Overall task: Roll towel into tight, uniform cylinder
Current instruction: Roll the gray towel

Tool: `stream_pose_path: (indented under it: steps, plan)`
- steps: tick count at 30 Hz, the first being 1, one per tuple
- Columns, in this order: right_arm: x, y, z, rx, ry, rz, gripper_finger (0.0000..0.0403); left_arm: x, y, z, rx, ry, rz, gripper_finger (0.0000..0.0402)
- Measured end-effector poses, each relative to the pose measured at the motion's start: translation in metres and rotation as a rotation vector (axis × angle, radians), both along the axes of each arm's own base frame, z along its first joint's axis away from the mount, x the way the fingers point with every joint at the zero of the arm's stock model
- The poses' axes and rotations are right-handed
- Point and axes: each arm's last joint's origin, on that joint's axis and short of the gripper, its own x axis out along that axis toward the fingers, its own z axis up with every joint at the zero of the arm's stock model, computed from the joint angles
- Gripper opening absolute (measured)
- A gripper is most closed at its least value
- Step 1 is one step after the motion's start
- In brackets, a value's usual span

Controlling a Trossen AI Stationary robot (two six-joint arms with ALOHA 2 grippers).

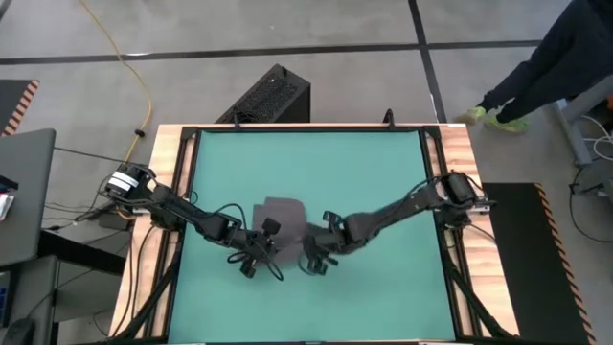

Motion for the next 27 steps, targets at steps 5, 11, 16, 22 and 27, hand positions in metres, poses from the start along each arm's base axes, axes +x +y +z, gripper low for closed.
stream_pose_path:
  steps: [5, 11, 16, 22, 27]
  plan:
    - [0.005, -0.016, -0.017, 0.006, 0.043, -0.024, 0.0019, 0.000, -0.001, 0.000, -0.019, 0.007, -0.015, 0.0000]
    - [0.008, -0.028, -0.017, 0.054, 0.058, -0.039, 0.0019, 0.000, -0.001, 0.000, -0.055, 0.009, -0.012, 0.0000]
    - [0.007, -0.038, -0.023, 0.068, 0.068, -0.077, 0.0019, 0.003, -0.004, 0.007, -0.094, 0.008, -0.037, 0.0000]
    - [0.004, -0.048, -0.027, 0.074, 0.100, -0.099, 0.0019, 0.004, -0.006, 0.031, -0.117, -0.009, -0.061, 0.0000]
    - [0.004, -0.048, -0.028, 0.060, 0.105, -0.079, 0.0019, -0.004, -0.001, 0.059, -0.054, -0.015, -0.009, 0.0000]
